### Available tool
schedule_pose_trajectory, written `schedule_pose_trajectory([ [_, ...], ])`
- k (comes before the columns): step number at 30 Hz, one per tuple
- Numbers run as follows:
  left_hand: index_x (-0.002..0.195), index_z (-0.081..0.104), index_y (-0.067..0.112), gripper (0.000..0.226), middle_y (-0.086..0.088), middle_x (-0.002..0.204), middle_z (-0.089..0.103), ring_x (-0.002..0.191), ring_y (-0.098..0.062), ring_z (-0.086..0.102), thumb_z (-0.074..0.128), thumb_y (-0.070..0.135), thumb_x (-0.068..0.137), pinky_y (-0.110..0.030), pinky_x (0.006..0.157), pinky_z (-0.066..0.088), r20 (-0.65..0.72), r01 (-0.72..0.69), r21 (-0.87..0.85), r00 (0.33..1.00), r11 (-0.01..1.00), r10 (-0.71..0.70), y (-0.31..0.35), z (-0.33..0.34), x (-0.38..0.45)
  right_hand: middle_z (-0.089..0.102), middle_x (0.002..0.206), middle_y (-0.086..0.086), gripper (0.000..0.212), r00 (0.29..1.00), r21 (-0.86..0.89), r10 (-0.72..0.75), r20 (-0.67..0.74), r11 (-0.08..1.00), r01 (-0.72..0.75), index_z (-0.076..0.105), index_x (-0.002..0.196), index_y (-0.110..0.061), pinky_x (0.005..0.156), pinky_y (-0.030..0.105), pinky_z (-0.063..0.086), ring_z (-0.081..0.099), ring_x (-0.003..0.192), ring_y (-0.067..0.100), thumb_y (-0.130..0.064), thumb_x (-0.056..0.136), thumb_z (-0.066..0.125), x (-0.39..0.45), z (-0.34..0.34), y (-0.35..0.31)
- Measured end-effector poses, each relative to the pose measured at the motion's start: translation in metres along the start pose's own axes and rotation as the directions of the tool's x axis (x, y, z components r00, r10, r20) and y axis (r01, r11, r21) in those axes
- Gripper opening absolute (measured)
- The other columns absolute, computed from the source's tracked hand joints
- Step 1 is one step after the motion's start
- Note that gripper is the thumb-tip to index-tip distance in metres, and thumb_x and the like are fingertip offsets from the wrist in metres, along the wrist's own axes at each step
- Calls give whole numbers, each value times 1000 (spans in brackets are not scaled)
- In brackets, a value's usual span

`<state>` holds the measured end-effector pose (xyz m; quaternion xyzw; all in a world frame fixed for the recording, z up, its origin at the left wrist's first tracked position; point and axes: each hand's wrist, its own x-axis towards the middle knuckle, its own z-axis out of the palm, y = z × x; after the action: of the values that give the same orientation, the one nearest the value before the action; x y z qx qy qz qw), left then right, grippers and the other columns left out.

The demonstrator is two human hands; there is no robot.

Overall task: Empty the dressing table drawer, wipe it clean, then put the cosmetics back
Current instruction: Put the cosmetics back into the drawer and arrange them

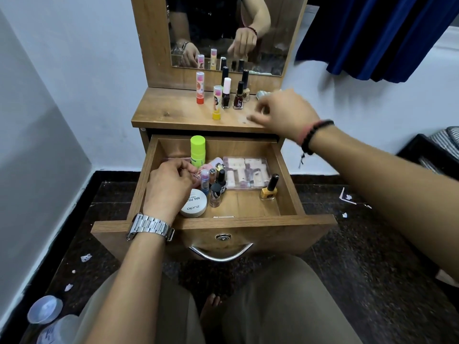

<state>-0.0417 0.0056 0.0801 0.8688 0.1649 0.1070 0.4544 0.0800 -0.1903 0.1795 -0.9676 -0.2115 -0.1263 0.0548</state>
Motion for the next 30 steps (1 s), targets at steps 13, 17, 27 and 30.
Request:
schedule_pose_trajectory([
  [13,71,63,29,30,10,63,68,58,-12,59,48,11,90,-34,67,53,-29,-1,-121,1000,993,-2,-13,7,9,54,131,15,46,998,-8,56,21,998,-56,58,127,-24,101,37,44,51,120,36,-4,86,54,133,13,18],
  [17,73,63,29,28,11,70,68,68,-19,63,47,13,90,-38,74,55,-18,-20,-75,1000,997,19,-13,7,9,62,119,13,25,996,32,78,-40,997,-77,67,111,-18,91,30,45,56,112,31,-10,88,59,139,24,21],
  [27,76,63,30,25,7,82,72,86,-25,68,48,16,90,-43,83,54,70,-63,1,996,998,63,-12,7,9,66,109,15,11,964,-4,139,-227,990,-144,69,95,-13,86,32,45,58,107,34,-14,87,61,88,-17,50],
  [30,77,64,31,24,3,86,73,88,-28,67,46,19,86,-45,84,53,92,-91,30,992,995,87,-12,7,9,67,106,13,10,974,-12,94,-205,995,-98,69,95,-15,92,39,49,58,106,32,-17,87,63,46,-39,47],
])
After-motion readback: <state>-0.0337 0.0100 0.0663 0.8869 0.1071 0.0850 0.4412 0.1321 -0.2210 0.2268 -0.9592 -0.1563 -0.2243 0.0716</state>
